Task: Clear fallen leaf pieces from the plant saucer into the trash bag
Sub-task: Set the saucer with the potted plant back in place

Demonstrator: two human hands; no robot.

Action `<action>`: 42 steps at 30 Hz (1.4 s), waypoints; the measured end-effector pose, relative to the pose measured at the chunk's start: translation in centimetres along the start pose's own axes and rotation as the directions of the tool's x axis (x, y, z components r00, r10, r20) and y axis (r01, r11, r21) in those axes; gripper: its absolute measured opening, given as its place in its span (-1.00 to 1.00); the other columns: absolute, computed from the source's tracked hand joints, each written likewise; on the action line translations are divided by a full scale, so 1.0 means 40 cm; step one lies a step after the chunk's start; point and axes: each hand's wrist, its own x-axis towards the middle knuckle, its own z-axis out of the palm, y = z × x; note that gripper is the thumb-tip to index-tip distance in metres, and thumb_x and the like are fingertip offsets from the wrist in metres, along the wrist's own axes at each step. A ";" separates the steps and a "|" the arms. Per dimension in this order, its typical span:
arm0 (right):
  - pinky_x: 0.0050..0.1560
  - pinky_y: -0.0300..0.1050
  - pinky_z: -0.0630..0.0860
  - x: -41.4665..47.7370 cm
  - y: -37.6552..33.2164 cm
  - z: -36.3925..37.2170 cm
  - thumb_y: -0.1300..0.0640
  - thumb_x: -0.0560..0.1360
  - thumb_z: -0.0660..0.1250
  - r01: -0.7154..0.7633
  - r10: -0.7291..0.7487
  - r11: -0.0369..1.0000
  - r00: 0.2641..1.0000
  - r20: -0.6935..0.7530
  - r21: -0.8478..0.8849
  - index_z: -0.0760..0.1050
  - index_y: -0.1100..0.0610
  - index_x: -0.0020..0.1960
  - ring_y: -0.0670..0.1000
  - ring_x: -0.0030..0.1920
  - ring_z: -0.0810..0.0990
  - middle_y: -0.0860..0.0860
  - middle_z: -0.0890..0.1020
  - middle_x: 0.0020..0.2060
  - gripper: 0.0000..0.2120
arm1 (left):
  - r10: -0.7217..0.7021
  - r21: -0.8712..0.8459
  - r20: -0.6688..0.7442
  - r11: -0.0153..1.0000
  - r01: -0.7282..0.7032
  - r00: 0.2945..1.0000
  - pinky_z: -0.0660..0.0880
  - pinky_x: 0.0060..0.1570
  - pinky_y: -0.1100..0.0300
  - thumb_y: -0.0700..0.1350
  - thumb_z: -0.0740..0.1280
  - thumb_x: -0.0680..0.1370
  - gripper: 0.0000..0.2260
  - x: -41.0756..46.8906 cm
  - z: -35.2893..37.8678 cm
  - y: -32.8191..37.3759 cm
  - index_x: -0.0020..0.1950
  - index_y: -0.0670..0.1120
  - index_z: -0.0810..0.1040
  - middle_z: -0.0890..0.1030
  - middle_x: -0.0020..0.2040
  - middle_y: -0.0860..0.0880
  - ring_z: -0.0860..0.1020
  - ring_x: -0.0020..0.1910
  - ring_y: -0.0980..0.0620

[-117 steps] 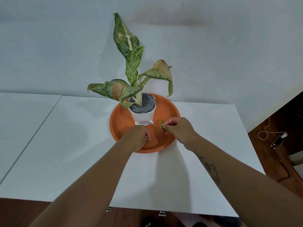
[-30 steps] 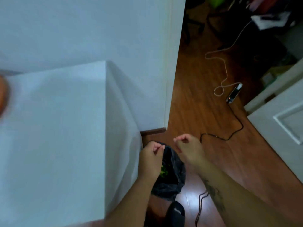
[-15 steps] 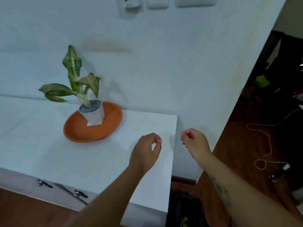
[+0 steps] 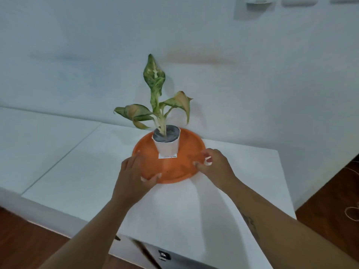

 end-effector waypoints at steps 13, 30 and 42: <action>0.47 0.07 0.21 0.246 -0.151 0.247 -0.19 0.18 0.58 -0.034 0.032 0.989 0.999 -0.017 -0.144 0.01 0.08 0.54 0.08 0.49 0.18 0.04 0.22 0.50 0.15 | -0.002 -0.086 0.440 0.995 0.044 0.898 0.13 0.49 -0.07 0.65 0.28 0.03 0.33 0.169 0.072 -0.292 0.59 0.05 -0.19 0.04 0.62 -0.02 0.12 0.57 -0.07; 0.28 -0.10 0.40 0.154 -0.180 0.326 -0.29 0.27 0.47 -0.201 0.046 0.922 0.906 -0.422 -0.331 0.16 0.05 0.47 0.06 0.32 0.33 0.04 0.39 0.32 -0.07 | 0.056 -0.069 0.340 0.997 -0.035 0.939 0.27 0.41 -0.09 0.67 0.22 0.09 0.24 0.157 0.065 -0.260 0.58 -0.01 -0.02 0.25 0.56 -0.07 0.31 0.48 -0.15; 0.38 0.04 0.33 0.084 -0.112 0.271 -0.32 0.29 0.43 -0.178 0.034 0.913 0.929 -0.367 -0.366 0.18 0.13 0.48 0.15 0.41 0.31 0.11 0.39 0.38 -0.05 | -0.024 0.025 0.345 1.000 0.017 0.938 0.14 0.49 0.00 0.63 0.19 0.20 0.16 0.087 0.049 -0.241 0.59 -0.04 0.01 0.17 0.59 -0.03 0.19 0.55 -0.06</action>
